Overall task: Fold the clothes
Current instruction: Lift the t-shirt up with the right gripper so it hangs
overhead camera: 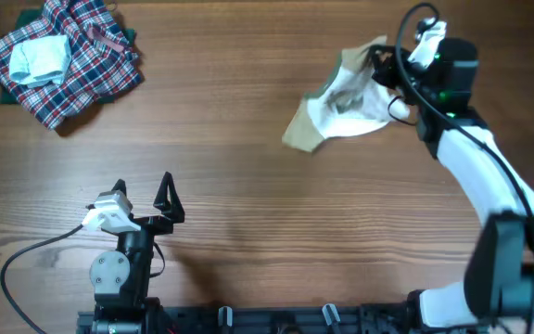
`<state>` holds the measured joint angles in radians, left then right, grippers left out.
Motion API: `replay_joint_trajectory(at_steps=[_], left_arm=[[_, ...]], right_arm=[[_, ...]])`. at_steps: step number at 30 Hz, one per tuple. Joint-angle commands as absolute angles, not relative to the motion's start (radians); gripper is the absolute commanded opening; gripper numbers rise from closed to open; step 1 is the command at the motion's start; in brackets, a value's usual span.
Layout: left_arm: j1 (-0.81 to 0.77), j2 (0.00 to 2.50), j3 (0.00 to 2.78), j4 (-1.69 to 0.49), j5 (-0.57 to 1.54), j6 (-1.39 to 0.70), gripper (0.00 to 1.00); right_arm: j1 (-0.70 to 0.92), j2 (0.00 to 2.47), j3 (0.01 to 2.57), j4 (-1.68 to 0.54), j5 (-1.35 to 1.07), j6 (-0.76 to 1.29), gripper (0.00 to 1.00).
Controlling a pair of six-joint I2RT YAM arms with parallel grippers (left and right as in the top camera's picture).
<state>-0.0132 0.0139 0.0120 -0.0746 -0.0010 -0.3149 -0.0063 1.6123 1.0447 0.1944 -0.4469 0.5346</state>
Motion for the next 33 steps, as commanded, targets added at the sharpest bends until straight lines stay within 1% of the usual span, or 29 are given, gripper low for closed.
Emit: replay_joint_trajectory(at_steps=[1, 6, 11, 19, 24, 33], left_arm=[[-0.017, 0.007, 0.006, -0.075, 0.010, -0.295, 1.00], [-0.017, 0.007, 0.006, -0.075, 0.010, -0.295, 1.00], [-0.017, 0.007, 0.006, -0.075, 0.010, -0.295, 1.00], [-0.017, 0.007, 0.006, -0.075, 0.010, -0.295, 1.00], [-0.017, 0.007, 0.006, -0.075, 0.010, -0.295, 1.00], [-0.017, 0.007, 0.006, -0.074, 0.010, -0.295, 1.00]], right_arm=[[-0.003, 1.436, 1.063, 0.164, -0.479, 0.485, 0.04], [0.004, 1.293, 1.063, 0.068, -0.460, 0.444, 0.04], [0.004, 1.231, 1.063, 0.006, -0.463, 0.445, 0.04], [0.081, 1.158, 1.071, 0.062, -0.472, 0.445, 0.04], [0.081, 1.116, 1.073, 0.061, -0.472, 0.448, 0.04], [0.081, 1.120, 1.073, 0.044, -0.472, 0.448, 0.04]])
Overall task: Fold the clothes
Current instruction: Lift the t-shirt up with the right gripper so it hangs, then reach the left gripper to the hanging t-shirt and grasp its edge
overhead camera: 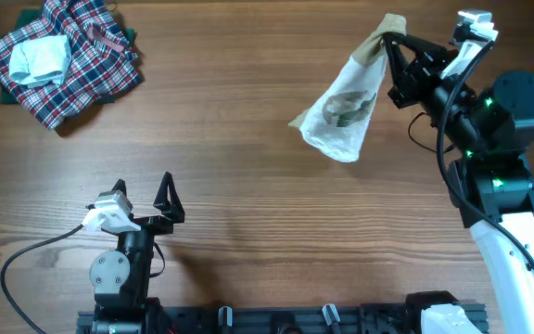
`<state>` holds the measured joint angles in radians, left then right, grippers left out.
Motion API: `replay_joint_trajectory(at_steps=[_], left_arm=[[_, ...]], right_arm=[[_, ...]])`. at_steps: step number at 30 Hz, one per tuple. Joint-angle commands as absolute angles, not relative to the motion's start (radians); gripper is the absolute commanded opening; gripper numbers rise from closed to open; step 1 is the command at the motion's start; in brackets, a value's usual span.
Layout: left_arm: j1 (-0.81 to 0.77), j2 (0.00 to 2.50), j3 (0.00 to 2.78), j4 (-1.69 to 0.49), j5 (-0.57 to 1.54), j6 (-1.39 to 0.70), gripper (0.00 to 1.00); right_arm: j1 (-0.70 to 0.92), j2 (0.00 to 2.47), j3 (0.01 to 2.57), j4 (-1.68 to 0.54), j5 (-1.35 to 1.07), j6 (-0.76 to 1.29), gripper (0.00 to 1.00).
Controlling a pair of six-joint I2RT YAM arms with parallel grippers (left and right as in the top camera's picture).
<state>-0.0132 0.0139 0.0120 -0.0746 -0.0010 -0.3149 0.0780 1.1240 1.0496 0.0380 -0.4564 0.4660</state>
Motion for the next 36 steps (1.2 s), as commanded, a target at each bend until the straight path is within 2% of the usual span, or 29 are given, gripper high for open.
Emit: replay_joint_trajectory(at_steps=[1, 4, 6, 13, 19, 23, 27, 30, 33, 36], left_arm=[[-0.017, 0.007, 0.006, -0.074, 0.011, -0.295, 1.00], [-0.017, 0.007, 0.006, -0.062, 0.021, -0.376, 1.00], [-0.018, 0.007, 0.006, -0.056, 0.084, -0.520, 1.00], [-0.018, 0.007, 0.006, -0.047, 0.344, -0.795, 1.00], [-0.018, 0.028, 0.006, -0.040, 0.495, -0.802, 1.00], [-0.018, 0.070, 0.006, -0.036, 0.556, -0.881, 1.00], [-0.018, 0.162, 0.006, 0.068, 0.735, -0.879, 1.00], [-0.018, 0.239, 0.009, 0.175, 0.770, -0.879, 0.99], [-0.018, 0.363, 0.109, 0.190, 0.770, -0.767, 1.00], [-0.018, 0.520, 0.279, 0.070, 0.736, -0.603, 0.99]], right_arm=[[0.081, 1.120, 1.073, 0.044, -0.472, 0.448, 0.04], [0.081, 1.120, 1.073, 0.045, -0.472, 0.478, 0.04], [0.081, 1.120, 1.073, 0.052, -0.472, 0.502, 0.04], [0.081, 1.120, 1.073, 0.054, -0.519, 0.562, 0.04], [0.088, 1.120, 1.073, 0.053, -0.589, 0.688, 0.04], [0.142, 1.120, 1.073, 0.081, -0.607, 0.718, 0.04], [0.185, 1.120, 1.073, 0.147, -0.576, 0.719, 0.04], [0.185, 1.122, 1.073, 0.147, -0.552, 0.725, 0.04], [0.185, 1.124, 1.073, 0.145, -0.546, 0.725, 0.04], [0.185, 1.124, 1.073, 0.148, -0.546, 0.726, 0.04]])
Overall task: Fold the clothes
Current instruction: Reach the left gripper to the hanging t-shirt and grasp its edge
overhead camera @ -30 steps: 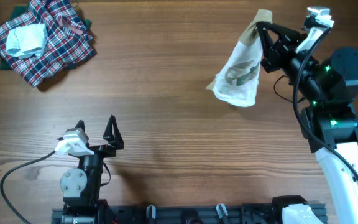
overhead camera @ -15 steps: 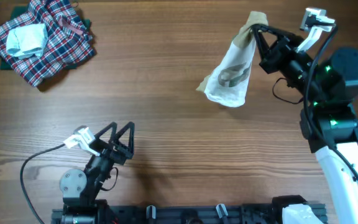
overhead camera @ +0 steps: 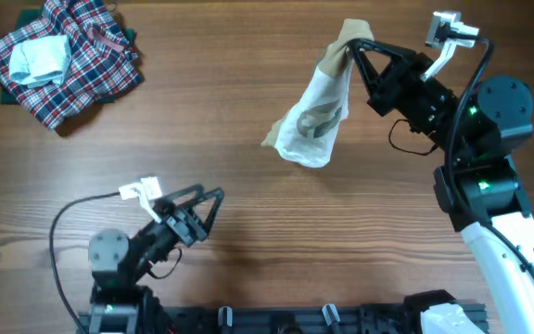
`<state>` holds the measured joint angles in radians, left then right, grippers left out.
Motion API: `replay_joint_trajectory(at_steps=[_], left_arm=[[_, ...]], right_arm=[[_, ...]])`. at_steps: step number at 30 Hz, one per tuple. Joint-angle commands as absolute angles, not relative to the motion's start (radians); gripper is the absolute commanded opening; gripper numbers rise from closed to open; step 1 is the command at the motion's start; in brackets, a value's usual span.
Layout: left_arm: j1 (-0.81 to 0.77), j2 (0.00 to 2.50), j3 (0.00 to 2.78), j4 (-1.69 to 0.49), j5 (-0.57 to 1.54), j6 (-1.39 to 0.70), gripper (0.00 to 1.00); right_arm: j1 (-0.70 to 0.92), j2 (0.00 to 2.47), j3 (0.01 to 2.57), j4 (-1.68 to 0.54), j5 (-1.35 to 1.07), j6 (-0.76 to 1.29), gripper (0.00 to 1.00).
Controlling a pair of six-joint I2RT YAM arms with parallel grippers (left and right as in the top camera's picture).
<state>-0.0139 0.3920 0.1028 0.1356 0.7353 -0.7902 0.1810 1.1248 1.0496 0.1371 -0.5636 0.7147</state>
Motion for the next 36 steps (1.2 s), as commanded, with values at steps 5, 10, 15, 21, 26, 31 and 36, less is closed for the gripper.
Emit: replay_joint_trajectory(at_steps=[5, 10, 15, 21, 26, 31, 36], left_arm=[[-0.104, 0.900, 0.518, 0.033, 0.865, -0.580, 1.00], [-0.282, 1.199, 0.545, 0.248, 0.939, -0.650, 1.00], [-0.331, 1.382, 0.545, 0.530, 0.938, -0.793, 1.00], [-0.332, 1.485, 0.545, 0.574, 0.878, -0.794, 1.00], [-0.341, 1.553, 0.545, 0.668, 0.882, -0.794, 1.00], [-0.363, 1.553, 0.545, 0.773, 0.877, -0.839, 1.00], [-0.393, 1.554, 0.545, 0.787, 0.839, -0.908, 1.00]], right_arm=[[0.185, 1.131, 1.073, 0.152, -0.543, 0.744, 0.04], [0.185, 1.131, 1.073, 0.173, -0.543, 0.761, 0.04], [0.185, 1.131, 1.073, 0.172, -0.551, 0.763, 0.04], [0.185, 1.131, 1.073, 0.176, -0.555, 0.788, 0.04], [0.185, 1.131, 1.073, 0.176, -0.568, 0.789, 0.04], [0.185, 1.136, 1.073, 0.175, -0.577, 0.797, 0.04], [0.185, 1.142, 1.073, 0.191, -0.577, 0.815, 0.04]])
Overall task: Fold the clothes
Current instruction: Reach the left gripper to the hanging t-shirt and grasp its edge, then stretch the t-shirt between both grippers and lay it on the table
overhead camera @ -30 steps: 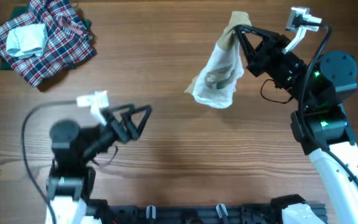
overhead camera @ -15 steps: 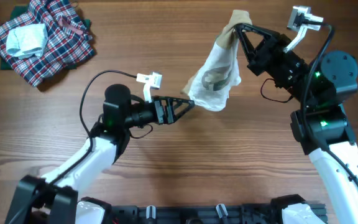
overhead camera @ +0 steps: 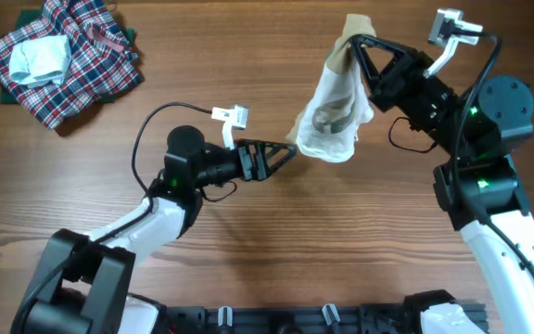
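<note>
A cream and tan garment [overhead camera: 334, 104] with a dark print hangs in the air over the right half of the table, pinched at its top by my right gripper [overhead camera: 353, 41], which is shut on it. My left gripper [overhead camera: 289, 151] reaches in from the left, its fingers spread open, with the tips right beside the garment's lower left edge. Whether they touch the cloth cannot be told. A folded pile of plaid cloth [overhead camera: 77, 57] with a pale blue piece [overhead camera: 39, 57] on top lies at the far left corner.
The wooden table [overhead camera: 276, 241] runs under both arms. The right arm's white links [overhead camera: 503, 232] rise from the near right edge. A black rail [overhead camera: 323, 320] lines the near edge.
My left arm has stretched from the near left of the table out to the middle, its open gripper now beside the hanging garment's bottom. The garment hangs a little further right.
At first my right gripper held the garment bunched low over the far right of the table, with the left arm parked near the front. Then the garment hung lifted from the right gripper. The left arm then tilted, and is now extended toward the garment.
</note>
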`<state>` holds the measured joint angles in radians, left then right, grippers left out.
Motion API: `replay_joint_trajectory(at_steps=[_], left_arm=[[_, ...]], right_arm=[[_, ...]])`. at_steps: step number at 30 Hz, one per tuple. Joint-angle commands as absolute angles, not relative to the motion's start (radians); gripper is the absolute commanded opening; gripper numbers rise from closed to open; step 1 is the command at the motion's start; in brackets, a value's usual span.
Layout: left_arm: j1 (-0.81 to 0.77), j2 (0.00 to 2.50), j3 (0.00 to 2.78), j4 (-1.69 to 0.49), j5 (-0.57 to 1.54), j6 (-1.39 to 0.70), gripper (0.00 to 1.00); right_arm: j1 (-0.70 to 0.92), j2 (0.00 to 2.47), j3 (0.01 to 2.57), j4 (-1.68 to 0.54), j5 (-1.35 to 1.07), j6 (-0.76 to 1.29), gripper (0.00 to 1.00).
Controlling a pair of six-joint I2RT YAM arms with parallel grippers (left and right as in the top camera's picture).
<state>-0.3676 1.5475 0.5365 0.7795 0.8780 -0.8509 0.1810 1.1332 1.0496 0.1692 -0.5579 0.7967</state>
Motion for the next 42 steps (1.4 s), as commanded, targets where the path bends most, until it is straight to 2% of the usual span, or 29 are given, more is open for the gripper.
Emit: replay_joint_trajectory(at_steps=[1, 4, 20, 29, 31, 32, 35, 39, 40, 42], left_arm=[[-0.401, 1.554, 0.545, 0.792, 0.830, -0.930, 1.00], [-0.427, 1.554, 0.545, 0.815, 0.797, -1.005, 1.00], [-0.443, 1.554, 0.545, 0.950, 0.731, -1.014, 1.00], [-0.443, 1.554, 0.545, 0.955, 0.723, -1.030, 1.00], [-0.443, 1.554, 0.545, 0.955, 0.719, -1.030, 0.94], [-0.443, 1.554, 0.545, 0.958, 0.717, -1.030, 0.88], [-0.443, 1.554, 0.545, 0.963, 0.712, -1.030, 0.43], [-0.440, 1.554, 0.545, 0.962, 0.708, -1.029, 0.09], [-0.439, 1.554, 0.545, 0.963, 0.707, -1.029, 0.04], [-0.427, 1.554, 0.545, 0.965, 0.708, -1.029, 0.04]], right_arm=[[0.185, 1.142, 1.073, 0.197, -0.578, 0.815, 0.04], [0.185, 1.142, 1.073, 0.214, -0.586, 0.841, 0.04], [0.186, 1.147, 1.073, 0.216, -0.683, 0.895, 0.04], [0.189, 1.147, 1.073, 0.218, -0.705, 0.920, 0.04], [0.191, 1.147, 1.073, 0.223, -0.704, 0.920, 0.04], [0.191, 1.147, 1.073, 0.225, -0.704, 0.920, 0.04], [0.191, 1.147, 1.073, 0.225, -0.704, 0.917, 0.04], [0.191, 1.148, 1.073, 0.224, -0.704, 0.912, 0.04], [0.191, 1.149, 1.073, 0.224, -0.704, 0.901, 0.04], [0.191, 1.160, 1.072, 0.215, -0.701, 0.879, 0.04]])
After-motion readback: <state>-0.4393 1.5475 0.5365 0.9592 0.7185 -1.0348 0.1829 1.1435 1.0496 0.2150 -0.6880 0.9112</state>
